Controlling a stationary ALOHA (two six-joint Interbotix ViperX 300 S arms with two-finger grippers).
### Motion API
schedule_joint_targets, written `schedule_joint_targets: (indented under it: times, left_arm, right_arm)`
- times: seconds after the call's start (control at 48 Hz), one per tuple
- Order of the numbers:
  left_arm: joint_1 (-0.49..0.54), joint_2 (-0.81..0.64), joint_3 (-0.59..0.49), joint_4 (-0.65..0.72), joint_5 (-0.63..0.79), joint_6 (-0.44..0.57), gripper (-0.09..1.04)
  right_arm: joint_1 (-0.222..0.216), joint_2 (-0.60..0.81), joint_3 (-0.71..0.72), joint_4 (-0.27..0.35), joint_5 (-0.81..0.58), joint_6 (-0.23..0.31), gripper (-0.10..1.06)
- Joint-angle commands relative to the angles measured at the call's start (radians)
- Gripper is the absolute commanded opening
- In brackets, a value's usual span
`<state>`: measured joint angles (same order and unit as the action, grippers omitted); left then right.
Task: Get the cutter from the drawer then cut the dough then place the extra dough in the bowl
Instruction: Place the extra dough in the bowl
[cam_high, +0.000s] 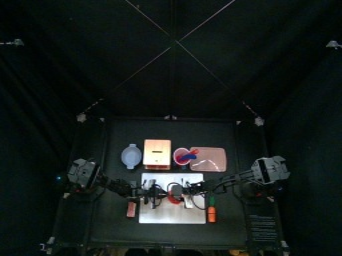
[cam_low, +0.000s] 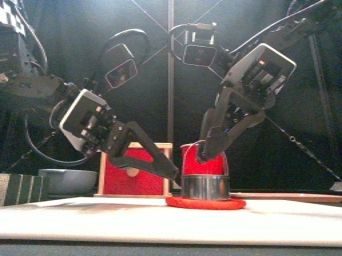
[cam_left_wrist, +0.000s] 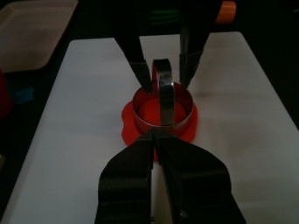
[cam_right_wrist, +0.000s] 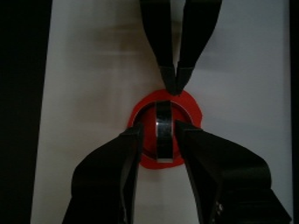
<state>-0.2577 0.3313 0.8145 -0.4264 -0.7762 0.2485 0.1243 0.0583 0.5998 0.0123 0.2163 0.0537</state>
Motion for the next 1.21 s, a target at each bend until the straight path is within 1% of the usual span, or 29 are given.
schedule_joint_targets:
  times: [0.021, 0.25, 0.396, 0.479, 0.604, 0.708, 0.771, 0.896, 1.021, 1.146, 1.208]
  left_arm:
    - [0.003, 0.002, -0.026, -0.002, 0.003, 0.003, 0.49]
    - [0.003, 0.026, -0.057, -0.002, 0.077, 0.006, 0.49]
    - [0.003, 0.026, -0.057, -0.002, 0.086, 0.005, 0.49]
    - [0.003, 0.026, -0.055, -0.002, 0.097, 0.005, 0.49]
    - [0.003, 0.026, -0.054, -0.002, 0.100, 0.005, 0.49]
    - [0.003, 0.026, -0.051, -0.003, 0.100, 0.003, 0.49]
    - [0.003, 0.026, -0.049, -0.012, 0.101, 0.002, 0.49]
    - [0.003, 0.026, -0.046, -0.023, 0.109, 0.003, 0.49]
    - [0.003, 0.026, -0.048, -0.023, 0.112, 0.003, 0.49]
    - [0.003, 0.026, -0.048, -0.023, 0.112, 0.003, 0.49]
    - [0.003, 0.026, -0.048, -0.023, 0.112, 0.003, 0.49]
  right_arm:
    - [-0.005, -0.021, -0.034, 0.000, 0.015, 0.002, 0.74]
    - [-0.005, -0.005, -0.043, 0.000, 0.031, 0.002, 0.74]
    - [-0.005, 0.009, -0.072, -0.003, 0.075, 0.002, 0.74]
    - [-0.005, 0.008, -0.084, -0.018, 0.107, 0.002, 0.72]
    - [-0.005, 0.008, -0.092, -0.023, 0.120, 0.002, 0.71]
    - [-0.005, 0.008, -0.092, -0.023, 0.120, 0.002, 0.63]
    - [-0.005, 0.006, -0.092, -0.023, 0.120, 0.000, 0.52]
    - [-0.002, -0.003, -0.095, -0.031, 0.120, 0.000, 0.37]
    - [0.002, -0.041, -0.095, -0.035, 0.121, 0.000, 0.36]
    - [-0.006, -0.115, -0.087, -0.040, 0.137, 0.000, 0.36]
    - [-0.012, -0.152, -0.077, -0.052, 0.147, 0.002, 0.36]
